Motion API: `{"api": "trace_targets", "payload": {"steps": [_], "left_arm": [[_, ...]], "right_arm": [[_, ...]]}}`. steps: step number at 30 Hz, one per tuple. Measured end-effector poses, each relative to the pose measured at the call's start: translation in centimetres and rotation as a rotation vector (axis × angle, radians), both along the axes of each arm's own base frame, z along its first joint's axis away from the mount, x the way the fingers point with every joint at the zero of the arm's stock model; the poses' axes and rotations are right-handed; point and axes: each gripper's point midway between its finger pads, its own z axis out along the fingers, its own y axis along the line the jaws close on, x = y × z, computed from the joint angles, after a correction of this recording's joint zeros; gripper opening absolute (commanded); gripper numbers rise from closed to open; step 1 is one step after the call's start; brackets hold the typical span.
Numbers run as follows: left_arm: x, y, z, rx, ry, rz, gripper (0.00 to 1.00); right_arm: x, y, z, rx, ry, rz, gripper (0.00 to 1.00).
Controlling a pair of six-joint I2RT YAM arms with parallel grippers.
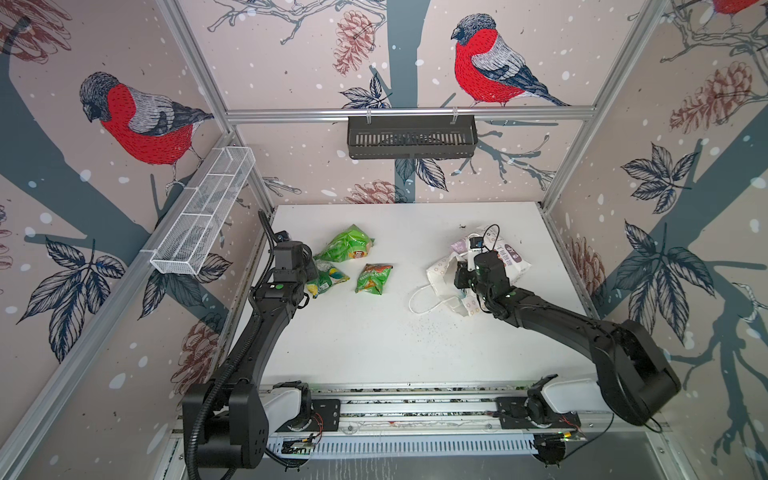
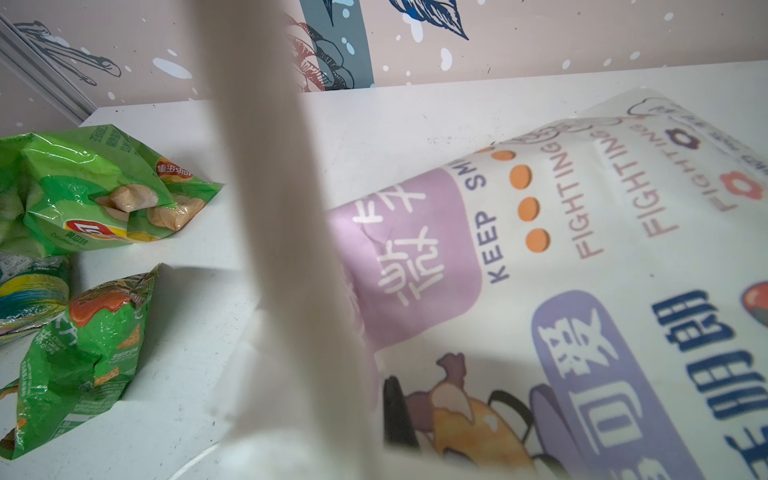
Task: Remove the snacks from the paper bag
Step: 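Carry the green packet with the left gripper over the other packets, then lower the green packet onto the table and open the left gripper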
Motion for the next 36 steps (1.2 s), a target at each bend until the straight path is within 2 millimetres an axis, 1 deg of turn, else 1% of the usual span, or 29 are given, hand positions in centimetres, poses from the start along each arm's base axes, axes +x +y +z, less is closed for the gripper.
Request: {"api": "trace_targets", "payload": {"steps": [1,3,5,6,7,9,11,12,13,14,16,18,20,21,22,29,34,36], "left_arm": [[0.1,0.1,-0.1,-0.002,0.004,0.004,0.0],[0.4,0.2,-0.3,-0.008,0.012,0.009,0.06],[0.5,0.1,-0.5,-0.014,0.016,0.009,0.02],[0.5,0.1,-0.5,-0.016,0.018,0.007,0.02],[0.6,-0.1,-0.6,-0.024,0.018,-0.003,0.05],[0.6,-0.2,-0.6,-0.027,0.018,-0.007,0.24],[0.6,-0.6,-0.7,-0.04,0.022,-0.03,0.32],[0.6,-0.7,-0.7,-0.043,0.023,-0.035,0.39],[0.6,-0.9,-0.7,-0.044,0.024,-0.042,0.49],[0.6,-1.1,-0.7,-0.048,0.025,-0.054,0.56],[0.4,-1.1,-0.4,-0.048,0.02,-0.061,0.74],[0.3,-1.5,0.0,-0.051,0.005,-0.089,0.84],[0.2,-1.8,0.5,-0.052,-0.012,-0.109,0.9],[0.1,-2.0,0.7,-0.053,-0.019,-0.123,0.95],[0.1,-2.1,0.8,-0.045,-0.025,-0.131,0.99],[-0.1,-2.9,1.8,-0.051,-0.057,-0.184,0.99],[-0.5,-3.0,3.2,-0.041,-0.102,-0.192,0.99],[-0.8,-3.4,3.9,-0.035,-0.127,-0.206,0.99]], "right_arm": [[0.0,0.0,0.0,0.003,0.001,-0.001,0.0],[0.0,0.0,0.0,0.007,0.002,-0.004,0.0],[0.0,0.0,0.1,0.009,0.0,-0.004,0.0],[0.0,0.0,0.1,0.009,-0.001,-0.004,0.0],[0.0,0.0,0.1,0.009,-0.001,-0.004,0.0],[0.1,0.0,0.0,0.01,-0.001,-0.005,0.0],[0.1,0.0,-0.3,0.006,0.008,-0.004,0.0],[0.1,0.1,-0.6,0.004,0.014,-0.003,0.0],[0.2,0.1,-0.8,0.001,0.018,-0.003,0.0],[0.2,0.1,-0.9,0.0,0.02,-0.003,0.0],[0.2,0.2,-0.9,0.003,0.022,-0.002,0.0],[0.2,0.2,-0.8,0.004,0.022,-0.001,0.0],[0.2,0.2,-0.8,0.006,0.022,0.002,0.0],[0.2,0.2,-0.7,0.007,0.02,0.002,0.0],[0.2,0.2,-0.7,0.008,0.019,0.001,0.0],[0.2,0.2,-0.5,0.01,0.016,0.002,0.0],[0.2,0.2,-0.4,0.011,0.014,0.002,0.0],[0.1,0.2,-0.2,0.013,0.009,0.001,0.0]]}}
